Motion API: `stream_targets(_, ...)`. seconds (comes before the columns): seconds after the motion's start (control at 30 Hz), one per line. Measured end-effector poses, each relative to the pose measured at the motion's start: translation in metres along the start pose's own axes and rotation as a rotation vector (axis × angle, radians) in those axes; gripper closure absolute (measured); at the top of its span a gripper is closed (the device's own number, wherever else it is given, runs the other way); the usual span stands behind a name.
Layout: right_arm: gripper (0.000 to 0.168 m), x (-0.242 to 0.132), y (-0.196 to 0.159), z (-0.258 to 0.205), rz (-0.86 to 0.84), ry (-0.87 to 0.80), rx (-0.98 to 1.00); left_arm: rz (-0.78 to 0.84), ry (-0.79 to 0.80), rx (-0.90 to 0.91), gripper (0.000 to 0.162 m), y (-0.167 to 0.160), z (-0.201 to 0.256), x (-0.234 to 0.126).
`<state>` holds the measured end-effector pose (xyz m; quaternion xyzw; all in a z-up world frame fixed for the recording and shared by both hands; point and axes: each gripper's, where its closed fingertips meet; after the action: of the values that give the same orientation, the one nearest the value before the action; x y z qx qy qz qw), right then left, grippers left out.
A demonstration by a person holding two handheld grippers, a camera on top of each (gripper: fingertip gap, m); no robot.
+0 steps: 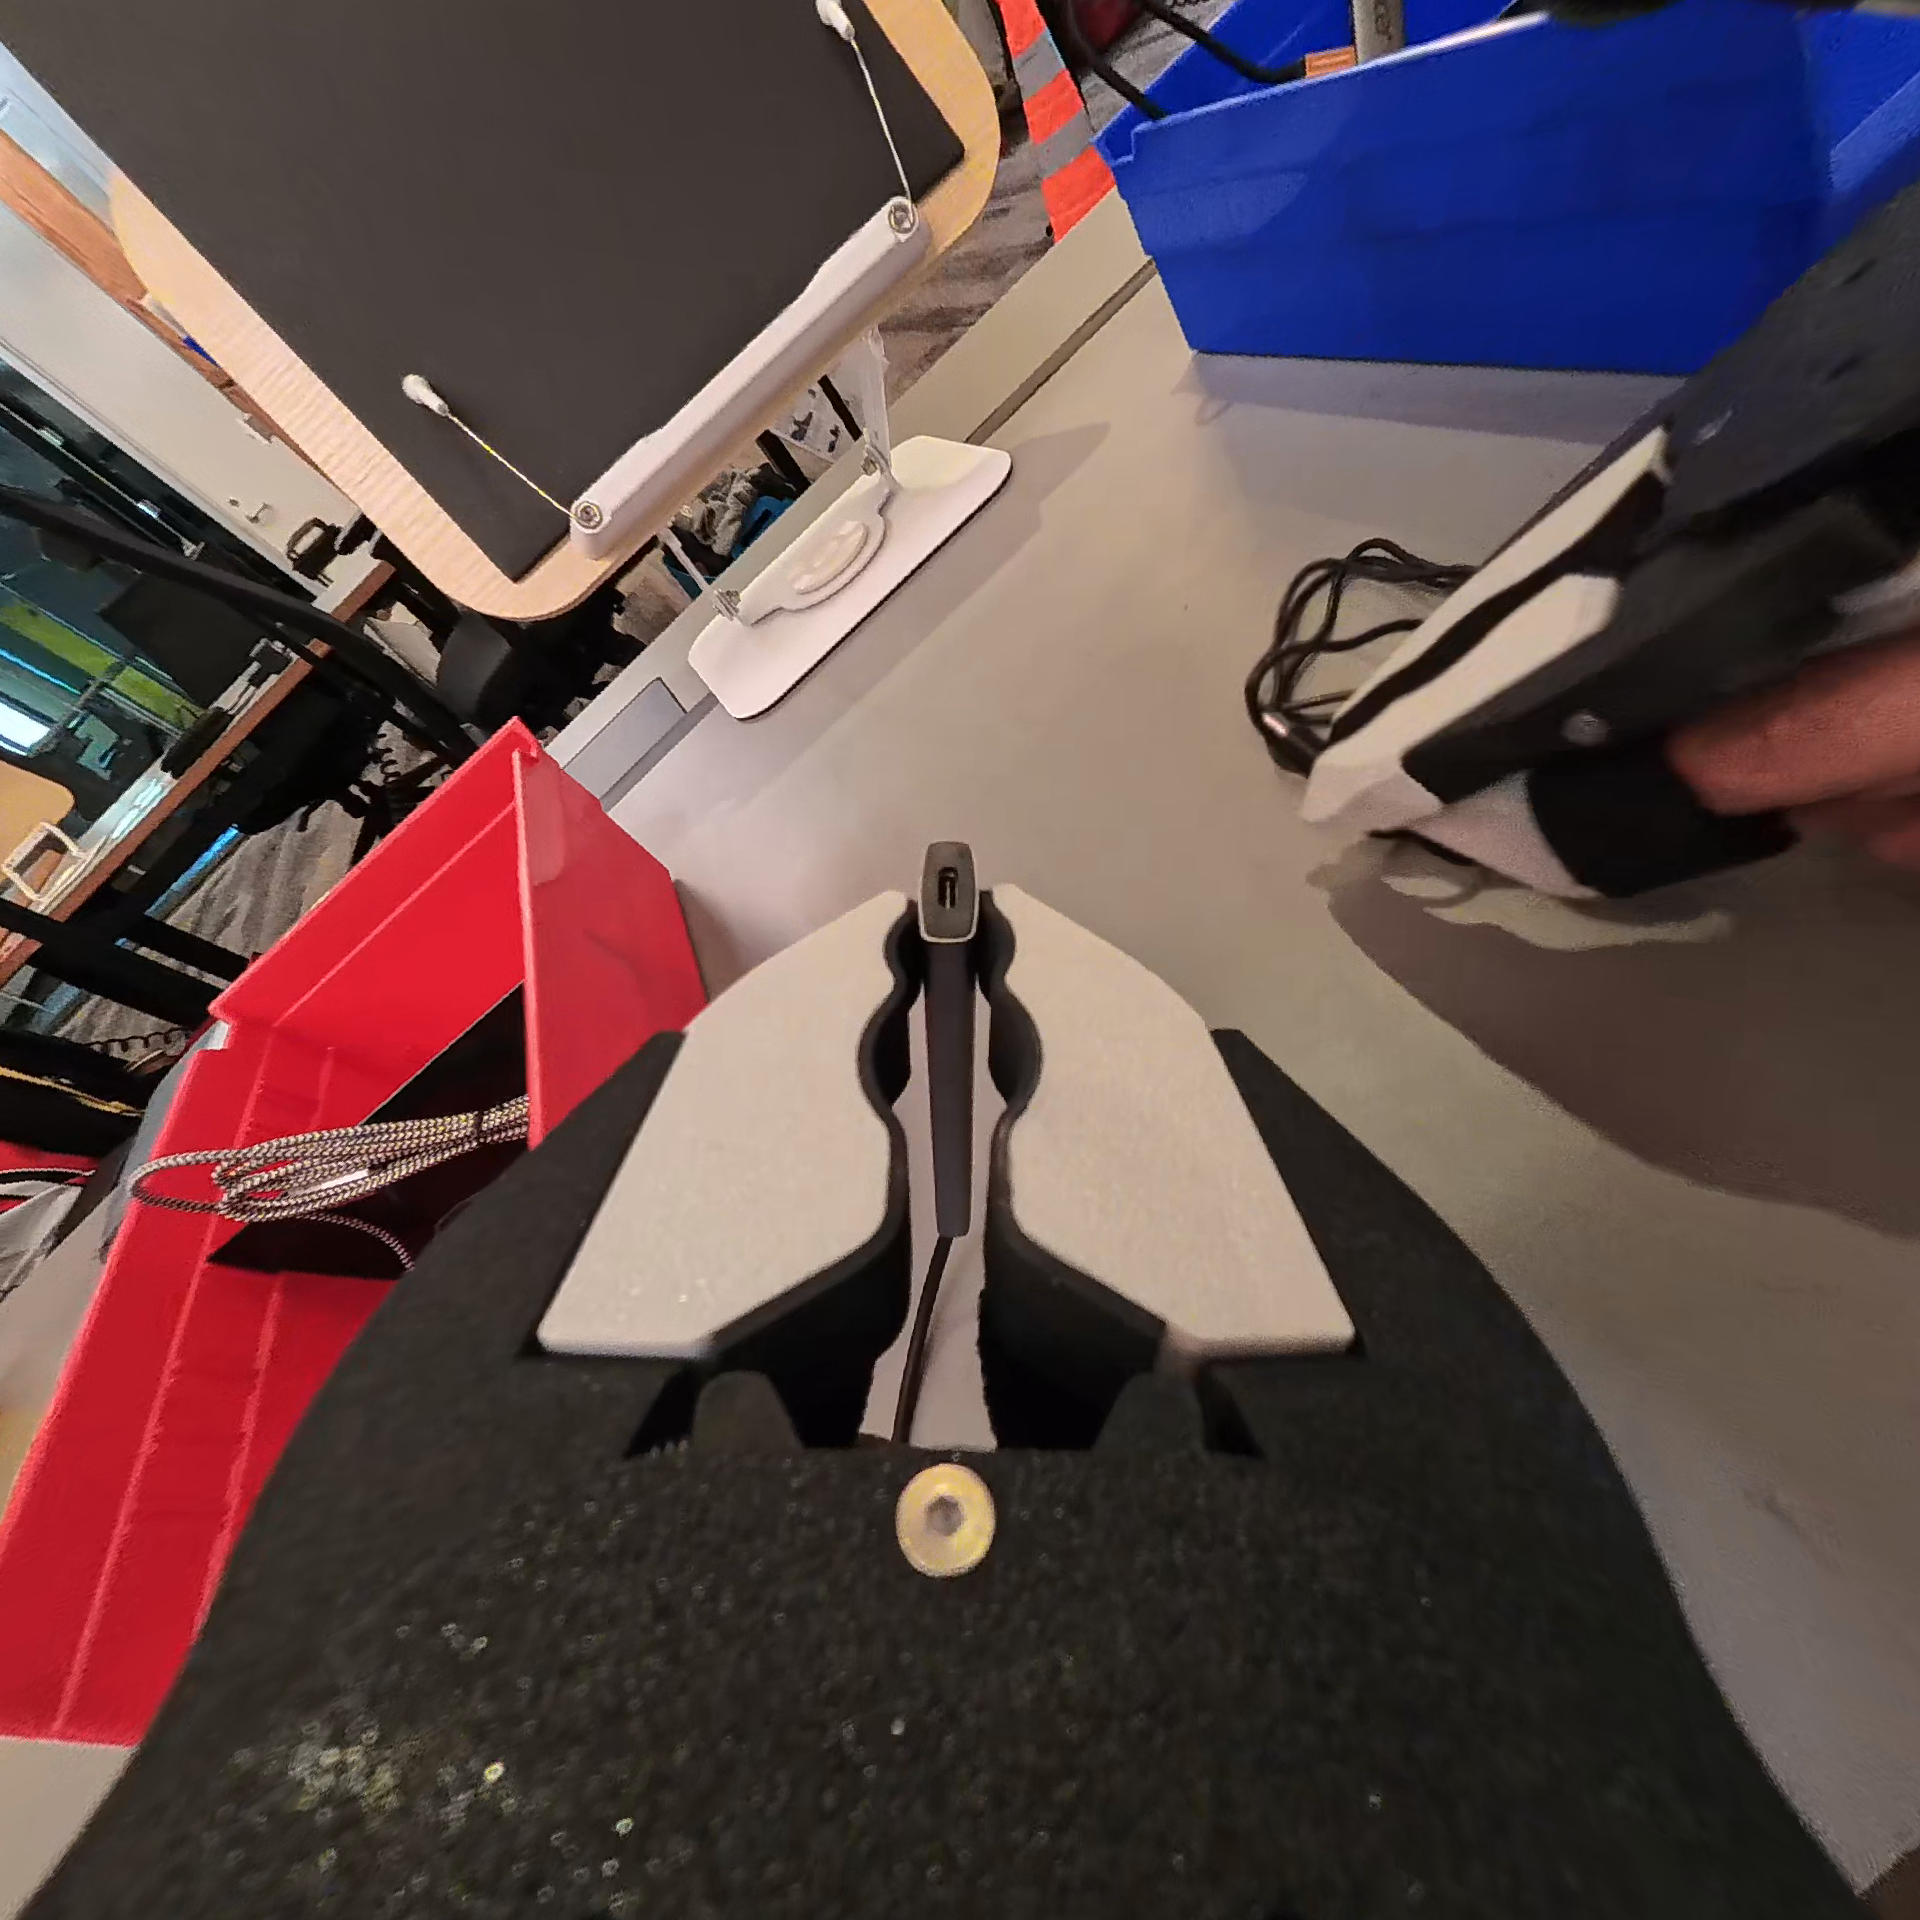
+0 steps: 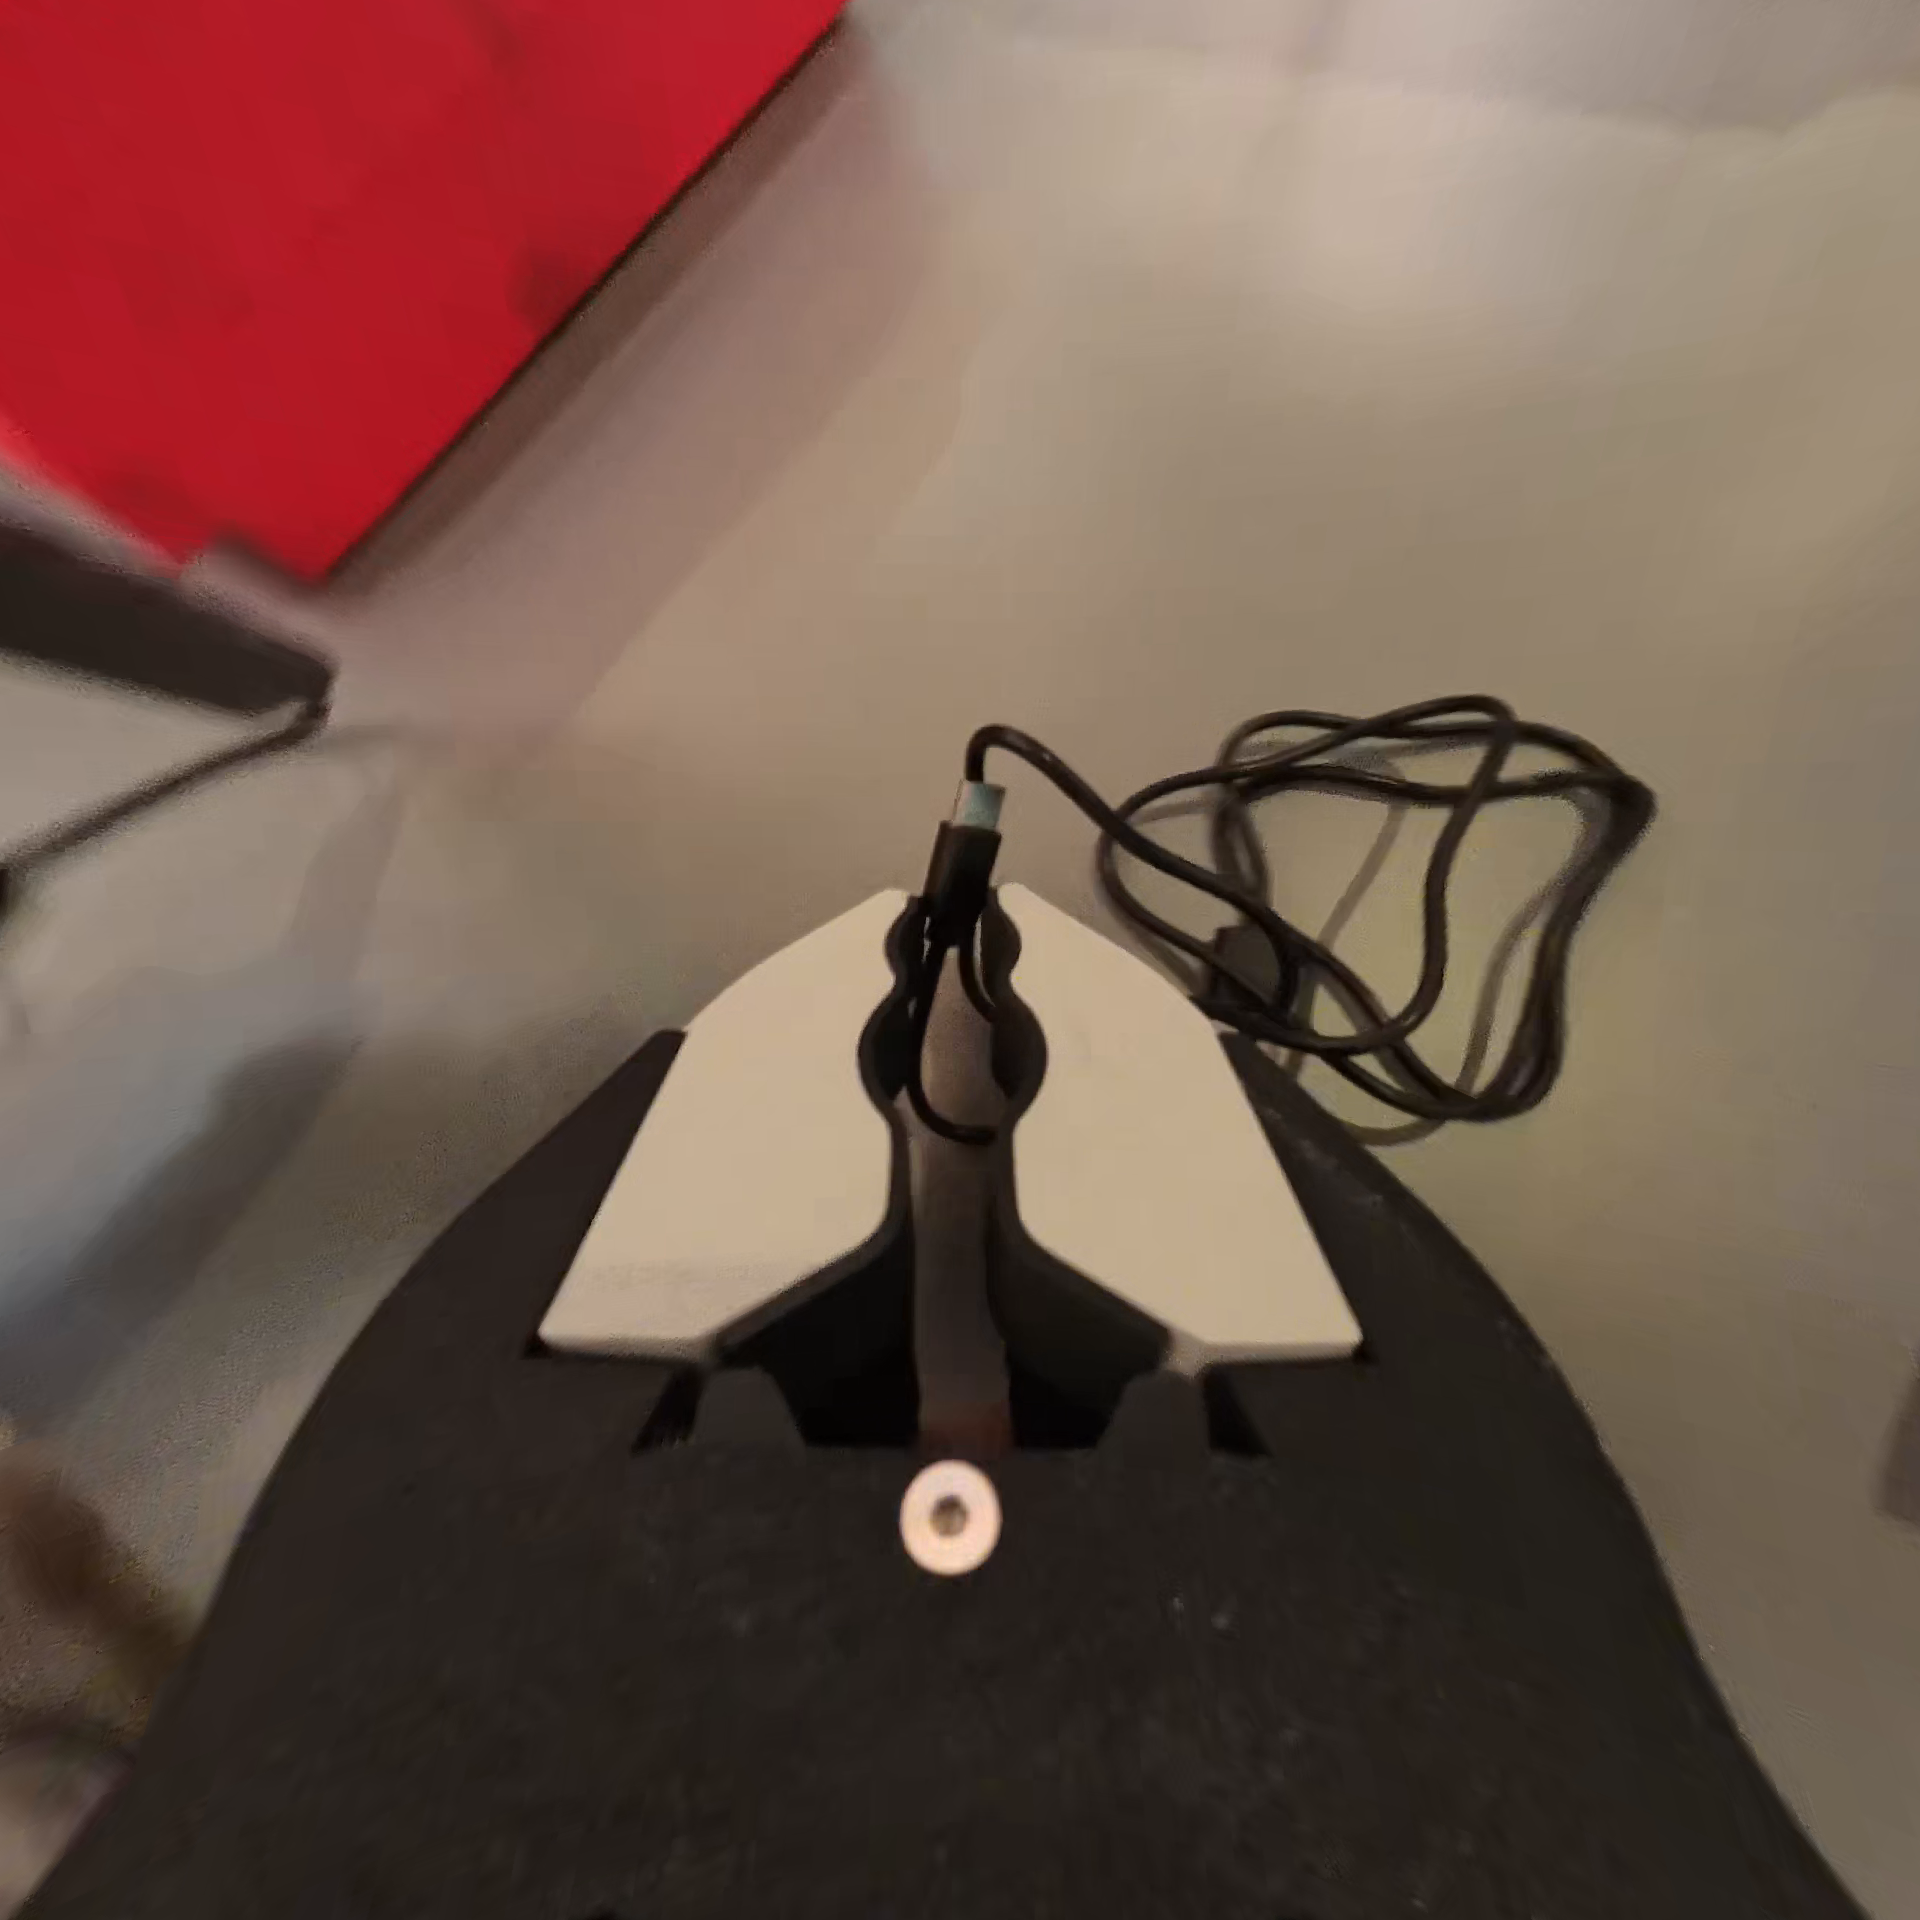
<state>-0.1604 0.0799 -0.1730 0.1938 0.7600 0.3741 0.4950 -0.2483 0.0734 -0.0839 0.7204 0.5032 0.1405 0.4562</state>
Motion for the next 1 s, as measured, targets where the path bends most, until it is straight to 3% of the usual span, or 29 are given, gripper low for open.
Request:
stream_targets(0.1, 0.158, -0.007, -0.034, -0.017, -0.27, 0.132, -0.278, -0.003, -0.005, 0.029, 0.153, -0.002, 0.004, 0.001)
stream_targets(0.2, 0.158, -0.021, -0.043, -0.008, -0.354, 0.12, -0.46, -0.005, -0.007, 0.055, 0.153, -0.002, 0.007, 0.002)
stream_targets(0.57, 0.149, -0.033, -0.05, -0.007, -0.297, 0.26, -0.35, -0.009, -0.001, 0.121, 0.153, -0.001, 0.016, 0.002)
stream_targets(0.77, 0.157, -0.041, -0.039, -0.024, -0.164, 0.266, -0.375, -0.011, -0.009, 0.122, 0.153, -0.002, 0.018, 0.003)
stream_targets(1.0, 0.154, -0.02, -0.042, -0.006, -0.173, 0.164, -0.238, -0.009, -0.015, 0.125, 0.153, -0.003, 0.019, 0.003)
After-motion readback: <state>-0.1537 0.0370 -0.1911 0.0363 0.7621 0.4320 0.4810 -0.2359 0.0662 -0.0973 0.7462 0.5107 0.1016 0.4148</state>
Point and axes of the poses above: each gripper's, where its closed fingertips meet, x out along the fingers, y out of its top, z = x × y across the jaws, and after that the axes turned 7 degrees about y, right-handed
